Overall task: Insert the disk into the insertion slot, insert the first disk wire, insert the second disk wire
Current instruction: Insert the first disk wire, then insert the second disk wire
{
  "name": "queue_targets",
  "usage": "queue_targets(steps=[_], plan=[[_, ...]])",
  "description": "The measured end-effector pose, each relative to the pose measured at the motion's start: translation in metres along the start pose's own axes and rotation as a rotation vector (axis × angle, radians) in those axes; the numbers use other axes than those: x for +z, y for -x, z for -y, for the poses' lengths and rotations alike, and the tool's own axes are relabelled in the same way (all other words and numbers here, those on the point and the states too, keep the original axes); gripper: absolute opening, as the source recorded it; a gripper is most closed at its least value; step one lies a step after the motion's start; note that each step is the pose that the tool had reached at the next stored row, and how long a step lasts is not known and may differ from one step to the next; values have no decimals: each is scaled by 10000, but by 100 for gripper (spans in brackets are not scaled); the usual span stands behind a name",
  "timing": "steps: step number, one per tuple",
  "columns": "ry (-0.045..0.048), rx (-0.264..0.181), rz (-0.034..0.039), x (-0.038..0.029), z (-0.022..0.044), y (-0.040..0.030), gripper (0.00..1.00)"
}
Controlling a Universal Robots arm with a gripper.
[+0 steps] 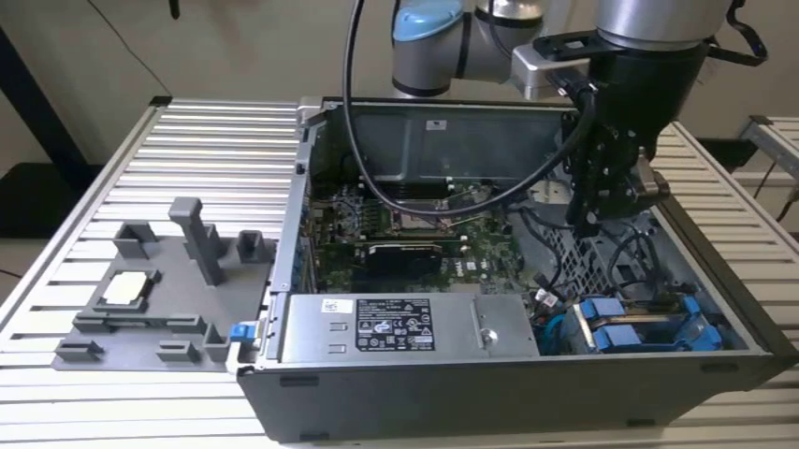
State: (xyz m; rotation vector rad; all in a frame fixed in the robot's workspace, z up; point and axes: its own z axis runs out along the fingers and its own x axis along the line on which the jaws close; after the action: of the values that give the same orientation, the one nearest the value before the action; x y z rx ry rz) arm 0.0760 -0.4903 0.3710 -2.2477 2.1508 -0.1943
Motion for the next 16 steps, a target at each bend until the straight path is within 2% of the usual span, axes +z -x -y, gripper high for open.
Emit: queue_targets(steps=[5, 7, 8, 16], plan=[[-1, -1, 2, 1, -1, 0, 27], [-1, -2, 1, 1, 0, 0, 24], [-1, -2, 2, 1, 0, 0, 18], [-1, -4, 2, 1, 0, 0, 16]])
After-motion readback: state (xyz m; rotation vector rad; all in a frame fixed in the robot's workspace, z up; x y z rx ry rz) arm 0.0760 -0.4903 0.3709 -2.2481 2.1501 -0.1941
